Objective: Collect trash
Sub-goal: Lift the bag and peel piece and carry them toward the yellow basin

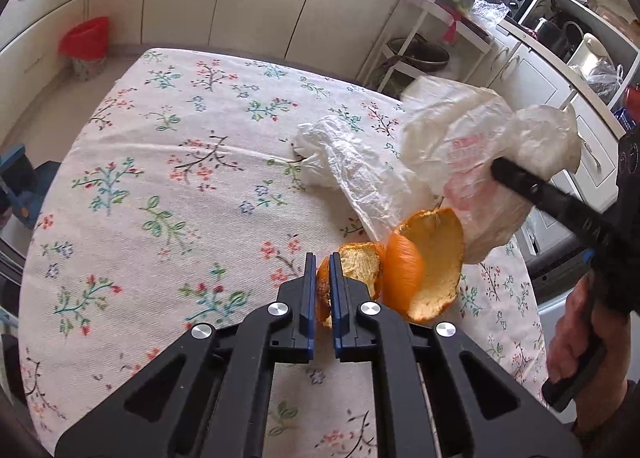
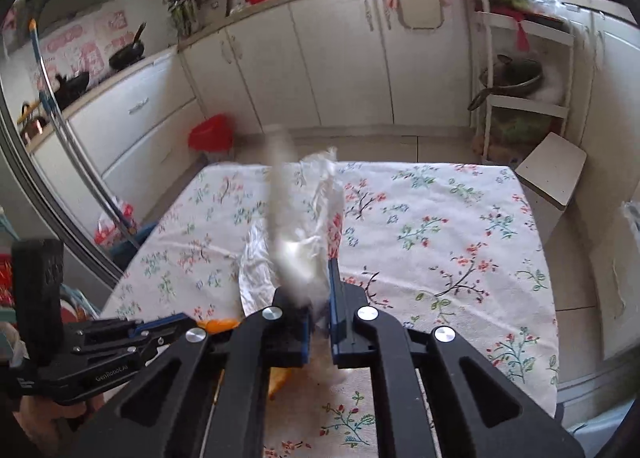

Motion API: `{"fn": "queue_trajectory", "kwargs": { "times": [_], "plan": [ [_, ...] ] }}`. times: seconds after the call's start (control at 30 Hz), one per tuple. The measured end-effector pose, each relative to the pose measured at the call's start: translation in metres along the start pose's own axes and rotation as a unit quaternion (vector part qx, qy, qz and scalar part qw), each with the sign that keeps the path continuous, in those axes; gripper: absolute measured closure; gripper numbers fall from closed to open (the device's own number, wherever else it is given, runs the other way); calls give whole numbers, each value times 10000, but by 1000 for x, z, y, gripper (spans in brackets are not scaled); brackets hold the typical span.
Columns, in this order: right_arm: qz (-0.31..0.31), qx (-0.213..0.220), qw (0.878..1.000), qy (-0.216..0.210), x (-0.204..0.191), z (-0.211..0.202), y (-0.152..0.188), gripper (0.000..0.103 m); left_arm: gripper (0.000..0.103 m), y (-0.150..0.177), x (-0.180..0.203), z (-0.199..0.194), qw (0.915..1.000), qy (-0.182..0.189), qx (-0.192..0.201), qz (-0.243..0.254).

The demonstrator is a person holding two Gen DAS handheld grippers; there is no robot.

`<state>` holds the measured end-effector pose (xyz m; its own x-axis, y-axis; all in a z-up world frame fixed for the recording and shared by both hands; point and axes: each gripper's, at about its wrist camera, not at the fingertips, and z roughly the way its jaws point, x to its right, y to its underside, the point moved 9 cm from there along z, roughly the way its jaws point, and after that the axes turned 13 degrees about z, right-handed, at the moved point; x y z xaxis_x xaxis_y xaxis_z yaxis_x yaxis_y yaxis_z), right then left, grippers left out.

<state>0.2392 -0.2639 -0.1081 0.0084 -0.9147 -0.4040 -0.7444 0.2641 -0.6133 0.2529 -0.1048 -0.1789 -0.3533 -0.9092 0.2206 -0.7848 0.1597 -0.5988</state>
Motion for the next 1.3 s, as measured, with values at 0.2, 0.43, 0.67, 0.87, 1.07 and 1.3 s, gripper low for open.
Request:
{"fn": "queue_trajectory", "kwargs": {
  "times": [0.2,0.43,0.67,0.87,1.07,1.3],
  "plan": [
    [744,156,9963,-412,13,-36,-4,96,97,15,-11,-23,9999,33,23,-110],
    [1083,354,9914,-636,7,-86,14,96,97,40,-5,-53,9999,-39,131,-50],
    [461,672,9965,181,5,-112,36,96,97,68,9,-69,9997,-105,62,197],
    [1055,477,9892,895,54,-104,47,96,97,89,17,-72,9994,-155,-49,305],
    [815,1245,9855,814,43,-152,47,96,97,109,25,-76,9993,-150,-84,320],
    [846,842,9926,207,37,-153,75,96,97,128,27,-75,9991,-216,-184,313]
  ]
}}
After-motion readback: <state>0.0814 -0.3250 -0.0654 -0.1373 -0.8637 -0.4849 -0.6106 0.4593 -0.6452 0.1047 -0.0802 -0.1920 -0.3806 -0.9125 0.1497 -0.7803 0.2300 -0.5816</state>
